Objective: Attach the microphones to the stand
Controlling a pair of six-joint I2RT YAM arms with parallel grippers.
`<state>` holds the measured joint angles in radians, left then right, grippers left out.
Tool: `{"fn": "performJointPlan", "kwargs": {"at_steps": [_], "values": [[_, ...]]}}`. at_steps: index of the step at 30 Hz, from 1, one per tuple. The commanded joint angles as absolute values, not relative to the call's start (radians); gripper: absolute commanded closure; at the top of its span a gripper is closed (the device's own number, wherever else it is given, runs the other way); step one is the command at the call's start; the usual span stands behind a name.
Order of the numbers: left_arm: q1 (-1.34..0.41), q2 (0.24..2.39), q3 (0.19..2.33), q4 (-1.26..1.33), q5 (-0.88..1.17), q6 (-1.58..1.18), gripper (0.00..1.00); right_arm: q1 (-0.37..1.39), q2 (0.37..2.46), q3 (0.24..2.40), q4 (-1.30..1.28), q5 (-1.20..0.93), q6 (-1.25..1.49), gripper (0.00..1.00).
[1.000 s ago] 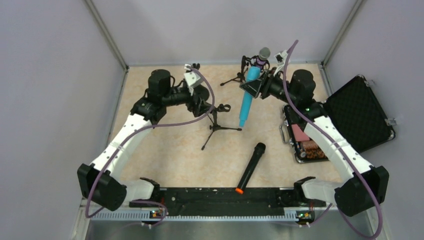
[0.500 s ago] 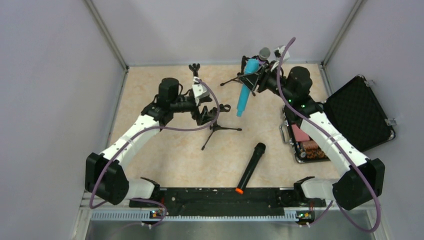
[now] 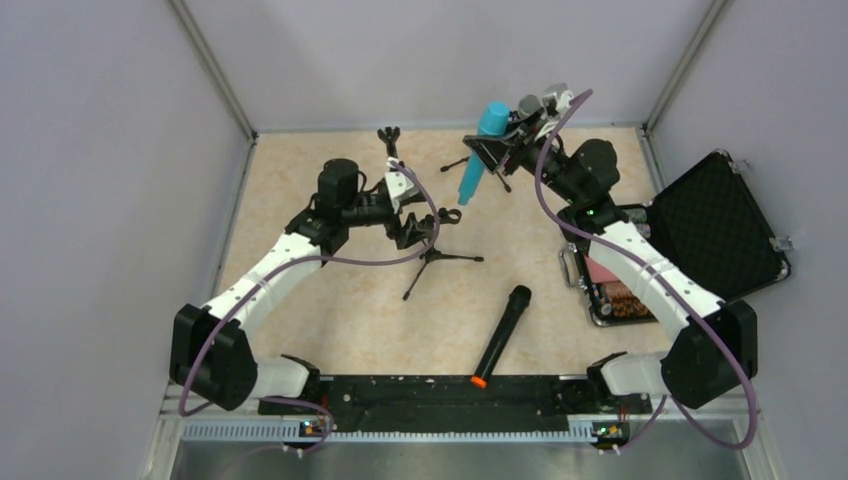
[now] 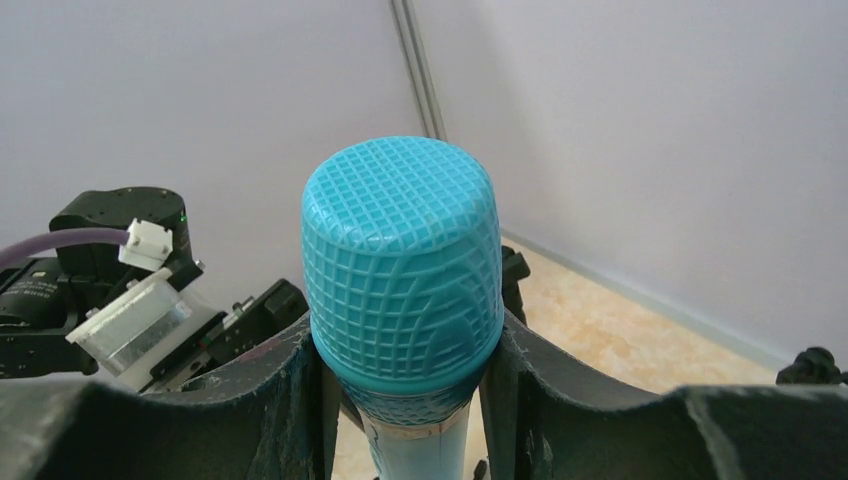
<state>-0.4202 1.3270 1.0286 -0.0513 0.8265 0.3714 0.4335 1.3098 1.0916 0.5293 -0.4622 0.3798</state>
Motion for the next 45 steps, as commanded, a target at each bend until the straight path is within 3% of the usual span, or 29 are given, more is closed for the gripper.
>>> {"fn": "performJointPlan", "kwargs": {"at_steps": [1, 16, 27, 36, 38, 42, 45], "values": [[-0.436, 1.337, 1.006, 0.037, 0.853, 0.364, 0.18, 0.471, 1.324, 1.091, 0.665, -0.454, 0.326, 1.0], [-0.449, 1.463, 1.033, 0.083, 0.771, 0.326, 0.19, 0.509, 1.368, 1.056, 0.698, -0.423, 0.25, 1.0], [-0.472, 1.562, 1.063, 0.135, 0.732, 0.292, 0.37, 0.509, 1.378, 1.024, 0.711, -0.428, 0.246, 1.0], [-0.505, 1.534, 1.058, 0.094, 0.708, 0.375, 0.39, 0.51, 1.324, 1.031, 0.671, -0.411, 0.224, 1.0], [-0.506, 1.54, 1.074, 0.055, 0.707, 0.39, 0.43, 0.509, 1.312, 1.026, 0.666, -0.411, 0.226, 1.0], [-0.509, 1.553, 1.104, 0.005, 0.708, 0.422, 0.61, 0.508, 1.308, 1.016, 0.677, -0.425, 0.253, 1.0], [-0.512, 1.549, 1.105, -0.03, 0.695, 0.435, 0.61, 0.509, 1.309, 1.006, 0.69, -0.437, 0.278, 1.0]]}}
